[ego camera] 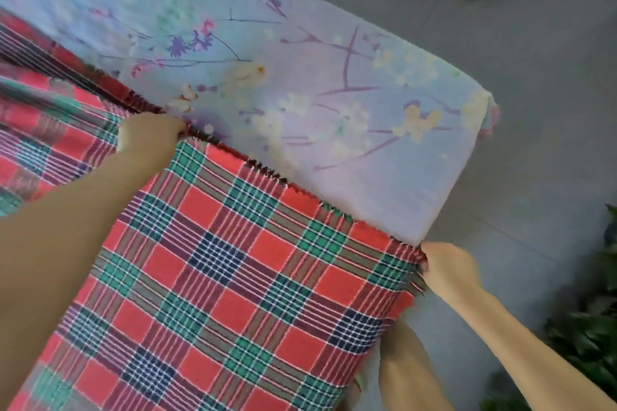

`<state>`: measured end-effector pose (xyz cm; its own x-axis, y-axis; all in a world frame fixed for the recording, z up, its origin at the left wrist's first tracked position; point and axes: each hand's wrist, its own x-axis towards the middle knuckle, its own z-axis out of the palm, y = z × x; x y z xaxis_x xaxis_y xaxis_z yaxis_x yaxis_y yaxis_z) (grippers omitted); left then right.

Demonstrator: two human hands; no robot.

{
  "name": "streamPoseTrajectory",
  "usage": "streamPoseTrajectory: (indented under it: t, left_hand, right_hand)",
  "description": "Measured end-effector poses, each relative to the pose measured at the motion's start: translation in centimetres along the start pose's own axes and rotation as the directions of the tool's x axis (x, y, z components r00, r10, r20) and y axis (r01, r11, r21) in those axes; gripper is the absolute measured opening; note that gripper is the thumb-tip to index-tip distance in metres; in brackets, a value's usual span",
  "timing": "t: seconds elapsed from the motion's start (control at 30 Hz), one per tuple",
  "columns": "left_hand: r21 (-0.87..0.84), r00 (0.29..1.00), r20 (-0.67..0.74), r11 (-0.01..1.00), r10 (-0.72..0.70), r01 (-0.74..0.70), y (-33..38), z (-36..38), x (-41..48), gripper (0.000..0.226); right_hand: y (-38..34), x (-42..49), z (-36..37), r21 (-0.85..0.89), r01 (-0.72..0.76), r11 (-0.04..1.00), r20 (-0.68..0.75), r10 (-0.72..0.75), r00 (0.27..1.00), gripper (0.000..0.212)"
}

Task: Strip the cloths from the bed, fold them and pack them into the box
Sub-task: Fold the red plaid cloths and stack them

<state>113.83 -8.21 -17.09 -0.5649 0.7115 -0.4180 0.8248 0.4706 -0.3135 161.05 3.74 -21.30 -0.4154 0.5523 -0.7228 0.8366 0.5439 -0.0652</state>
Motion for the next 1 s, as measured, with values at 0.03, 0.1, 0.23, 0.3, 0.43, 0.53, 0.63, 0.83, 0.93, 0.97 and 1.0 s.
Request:
streamPoseTrajectory:
  t: [0.03,0.1,0.23,0.3,0.43,0.53,0.63,0.83,0.93,0.97,1.0]
  left_hand:
    - [0.024,0.999,0.028,1.000,0.020,-0.020,-0.6,-0.3,-0.1,0.023]
    - [0.056,0.990,0.111,0.994,0.088,-0.095,-0.5,-0.6,-0.3,0.024]
    - [0.145,0.966,0.233,0.979,0.108,-0.144,-2.7,-0.9,-0.2,0.028]
    - [0.163,0.969,0.216,0.974,0.123,-0.160,-3.6,-0.7,0.4,0.028]
    - [0.181,0.984,0.161,0.978,0.078,-0.107,-8.4,0.1,2.8,0.029]
    - [0.233,0.982,0.182,0.968,0.047,-0.090,-12.8,0.6,4.5,0.026]
    - [0.280,0.979,0.205,0.958,0.002,-0.060,-18.6,1.9,6.6,0.026]
    - [0.314,0.976,0.190,0.949,-0.103,0.039,-29.6,4.9,11.4,0.022]
    - [0.333,0.965,0.198,0.938,-0.170,0.097,-33.8,4.7,13.5,0.024]
    - [0.309,0.968,0.192,0.946,-0.164,0.099,-34.9,4.3,14.2,0.025]
    - [0.259,0.969,0.193,0.961,-0.151,0.098,-35.9,3.6,15.1,0.026]
  right_hand:
    - [-1.4,0.0,-1.9,-0.146,-0.007,0.989,0.005,0.008,1.000,0.015]
    - [-4.4,-0.2,-5.9,-0.315,-0.048,0.948,-0.052,0.033,0.998,0.020]
    - [-13.5,2.1,-12.5,-0.196,0.246,0.949,-0.300,-0.297,0.906,0.032]
    - [-19.2,4.2,-13.9,-0.108,0.405,0.908,-0.235,-0.419,0.877,0.016]
    - [-31.6,9.6,-16.4,-0.227,0.566,0.793,-0.333,-0.609,0.720,0.011]
    - [-37.8,15.1,-18.5,-0.352,0.564,0.747,-0.339,-0.663,0.667,0.036]
    - [-43.7,20.8,-21.7,-0.444,0.540,0.715,-0.135,-0.649,0.748,0.066]
    - [-54.9,27.5,-26.8,-0.553,0.532,0.641,0.021,-0.628,0.778,0.105]
    - [-58.0,29.4,-27.8,-0.565,0.486,0.667,0.041,-0.566,0.823,0.112]
    - [-58.5,30.0,-28.0,-0.563,0.484,0.670,0.045,-0.560,0.828,0.110]
    - [-59.0,30.5,-28.2,-0.562,0.483,0.671,0.055,-0.553,0.831,0.106]
